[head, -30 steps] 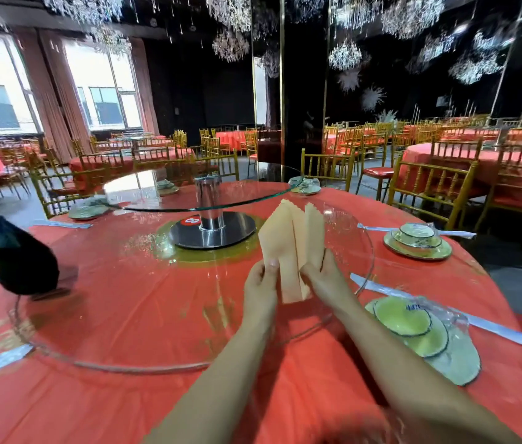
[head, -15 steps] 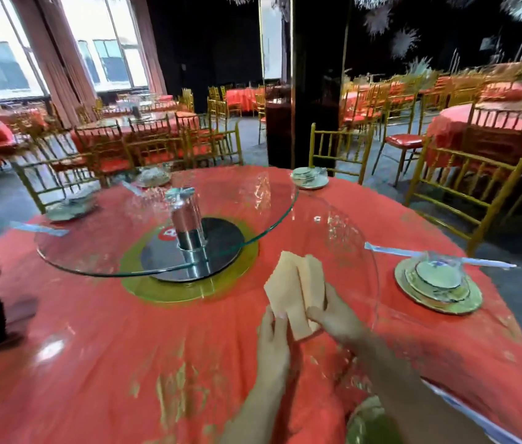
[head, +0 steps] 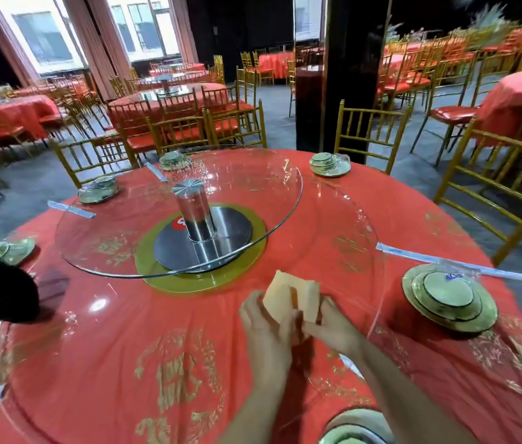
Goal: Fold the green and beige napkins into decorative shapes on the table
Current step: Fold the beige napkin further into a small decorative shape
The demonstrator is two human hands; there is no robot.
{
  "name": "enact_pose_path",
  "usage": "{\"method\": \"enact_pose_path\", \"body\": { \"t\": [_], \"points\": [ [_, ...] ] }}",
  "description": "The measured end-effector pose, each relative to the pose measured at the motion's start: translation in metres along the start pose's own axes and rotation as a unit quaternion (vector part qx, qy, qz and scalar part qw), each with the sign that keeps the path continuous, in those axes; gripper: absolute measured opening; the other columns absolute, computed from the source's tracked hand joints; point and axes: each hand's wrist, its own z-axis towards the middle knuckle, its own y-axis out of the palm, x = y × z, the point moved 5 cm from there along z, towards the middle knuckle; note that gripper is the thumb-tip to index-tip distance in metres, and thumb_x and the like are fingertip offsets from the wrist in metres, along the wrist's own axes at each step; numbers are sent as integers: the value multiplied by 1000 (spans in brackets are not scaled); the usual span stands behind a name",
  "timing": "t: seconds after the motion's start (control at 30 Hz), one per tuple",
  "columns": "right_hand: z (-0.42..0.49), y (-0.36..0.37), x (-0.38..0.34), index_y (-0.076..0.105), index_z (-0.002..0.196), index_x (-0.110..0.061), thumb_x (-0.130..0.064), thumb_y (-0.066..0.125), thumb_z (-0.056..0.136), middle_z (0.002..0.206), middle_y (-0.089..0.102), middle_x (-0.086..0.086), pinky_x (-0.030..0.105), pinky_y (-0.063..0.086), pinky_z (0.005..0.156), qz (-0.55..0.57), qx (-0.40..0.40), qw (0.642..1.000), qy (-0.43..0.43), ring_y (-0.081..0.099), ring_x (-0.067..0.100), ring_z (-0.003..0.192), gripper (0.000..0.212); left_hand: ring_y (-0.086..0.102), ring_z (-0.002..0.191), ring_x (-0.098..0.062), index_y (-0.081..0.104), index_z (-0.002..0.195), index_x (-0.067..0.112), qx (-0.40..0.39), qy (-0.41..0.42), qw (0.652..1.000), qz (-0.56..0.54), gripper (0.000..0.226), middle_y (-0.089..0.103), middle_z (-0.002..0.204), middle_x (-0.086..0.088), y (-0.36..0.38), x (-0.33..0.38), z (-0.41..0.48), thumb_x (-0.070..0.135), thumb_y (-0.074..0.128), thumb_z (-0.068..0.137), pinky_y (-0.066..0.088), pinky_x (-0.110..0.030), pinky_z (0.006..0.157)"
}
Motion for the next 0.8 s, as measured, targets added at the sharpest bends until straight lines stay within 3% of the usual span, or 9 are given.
{"method": "enact_pose_path", "body": {
  "t": [0.07, 0.17, 0.23, 0.3, 0.37, 0.47, 0.57, 0.63, 0.8],
  "points": [
    [-3, 1, 4, 52, 113, -12, -28, 74, 69, 101, 59, 5, 36, 52, 88, 45, 4, 999, 4, 60, 13, 94, 51, 42, 105, -13, 37, 113, 25, 8, 3, 1000, -4, 46, 39, 110, 6, -3, 1, -1, 15, 69, 81, 36, -18, 89],
    [-10, -3, 8, 47, 118, -21, -48, 81, 55, 111, 62, -3, 29, 49, 91, 166, 49, 985, 16, 60, 8, 102, 77, 46, 106, -17, 36, 107, 37, 20, 7, 999, -25, 39, 39, 110, 18, -7, -4, -1, 29, 65, 81, 45, -32, 90],
    [-15, -6, 3, 51, 108, -24, -47, 82, 59, 109, 64, -3, 25, 48, 89, 208, 88, 974, 10, 62, 4, 97, 62, 48, 106, -15, 36, 104, 38, 20, 4, 999, -32, 40, 39, 112, 17, -8, -1, -4, 22, 65, 83, 44, -18, 88],
    [-15, -6, -1, 53, 100, -25, -23, 74, 75, 106, 65, 1, 26, 47, 87, 215, 99, 972, 1, 62, 5, 93, 32, 45, 108, -5, 37, 102, 37, 21, 5, 999, -33, 39, 39, 112, 17, -9, 0, -6, 14, 63, 86, 42, -15, 88],
    [-14, -7, -2, 54, 98, -26, -15, 69, 81, 106, 66, 3, 22, 48, 84, 210, 109, 972, 4, 62, 7, 94, 26, 40, 107, 8, 41, 101, 39, 20, 13, 999, -24, 26, 41, 113, 16, -10, 1, -7, 26, 59, 87, 40, -23, 94],
    [-14, -10, -4, 53, 102, -28, -16, 70, 81, 109, 65, 2, 21, 47, 86, 231, 118, 966, -4, 61, 7, 98, 29, 39, 105, 13, 49, 99, 41, 29, -7, 999, -33, 17, 45, 116, -1, -14, -1, -8, 38, 52, 82, 35, -12, 93],
    [-15, -12, -4, 57, 108, -30, -49, 74, 67, 115, 64, 0, 36, 43, 99, 237, 133, 962, -9, 57, 16, 112, 48, 48, 102, -6, 57, 95, 24, 49, -81, 992, -85, 16, 51, 107, -8, -18, -13, -11, 29, 62, 81, 42, -27, 94],
    [-16, -13, 1, 61, 104, -28, -69, 70, 58, 108, 68, -1, 41, 46, 95, 243, 143, 959, 4, 60, 19, 108, 62, 55, 86, -14, 57, 88, 26, 54, -122, 981, -141, 10, 58, 92, -5, -21, -17, -15, 30, 62, 80, 46, -40, 81],
    [-17, -17, 10, 69, 90, -25, -40, 58, 88, 94, 73, -1, 46, 49, 92, 260, 150, 953, 45, 66, 22, 97, 19, 53, 75, -14, 53, 86, 15, 105, -209, 941, -245, 22, 57, 79, 0, -26, -23, -20, -7, 49, 88, 44, -26, 72]
  ]
}}
